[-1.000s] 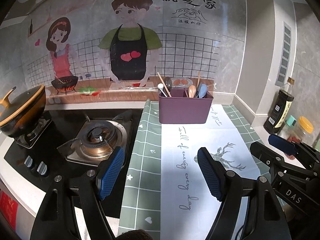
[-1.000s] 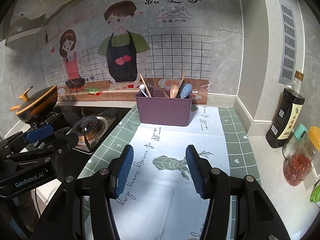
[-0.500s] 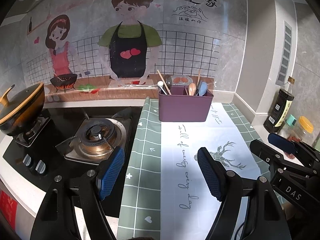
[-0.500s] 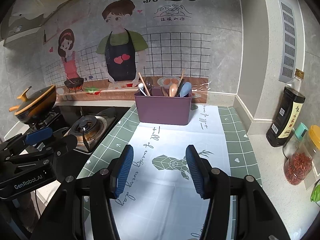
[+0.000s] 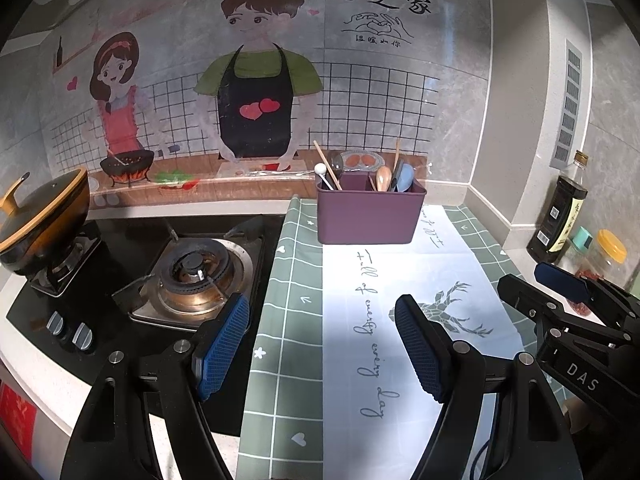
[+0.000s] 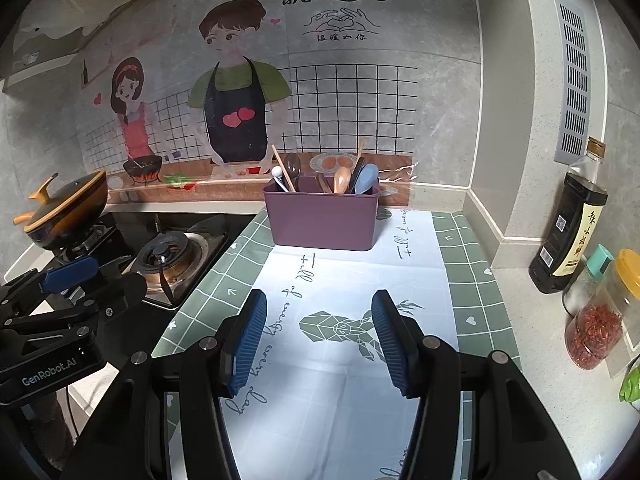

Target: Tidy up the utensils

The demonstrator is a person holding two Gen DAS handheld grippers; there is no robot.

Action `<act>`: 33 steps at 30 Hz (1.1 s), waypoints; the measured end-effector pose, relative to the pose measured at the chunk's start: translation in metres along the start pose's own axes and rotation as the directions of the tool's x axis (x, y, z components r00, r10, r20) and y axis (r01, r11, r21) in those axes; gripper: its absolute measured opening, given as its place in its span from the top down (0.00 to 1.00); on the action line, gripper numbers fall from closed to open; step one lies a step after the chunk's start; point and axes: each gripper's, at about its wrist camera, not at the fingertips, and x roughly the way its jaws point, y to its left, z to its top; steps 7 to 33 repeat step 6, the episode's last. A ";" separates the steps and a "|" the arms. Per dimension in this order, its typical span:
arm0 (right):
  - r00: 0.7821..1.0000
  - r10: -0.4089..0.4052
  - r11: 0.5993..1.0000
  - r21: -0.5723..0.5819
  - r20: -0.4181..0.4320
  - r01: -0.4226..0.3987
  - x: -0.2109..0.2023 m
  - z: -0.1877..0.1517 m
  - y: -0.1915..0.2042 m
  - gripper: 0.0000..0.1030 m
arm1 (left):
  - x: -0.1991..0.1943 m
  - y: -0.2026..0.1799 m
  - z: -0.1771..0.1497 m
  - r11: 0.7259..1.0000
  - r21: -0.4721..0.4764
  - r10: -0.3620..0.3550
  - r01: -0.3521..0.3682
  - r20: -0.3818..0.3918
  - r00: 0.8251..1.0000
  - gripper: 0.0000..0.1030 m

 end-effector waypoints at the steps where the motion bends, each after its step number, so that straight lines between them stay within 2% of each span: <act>1: 1.000 -0.002 1.000 0.000 -0.001 0.002 0.000 0.000 0.000 0.50 | 0.000 0.000 0.000 1.000 0.000 0.001 -0.001 0.002 1.000 0.27; 33: 1.000 -0.004 1.000 0.004 -0.004 0.004 0.001 -0.001 -0.001 0.49 | -0.002 0.002 0.002 1.000 0.002 0.007 -0.007 0.019 1.000 0.27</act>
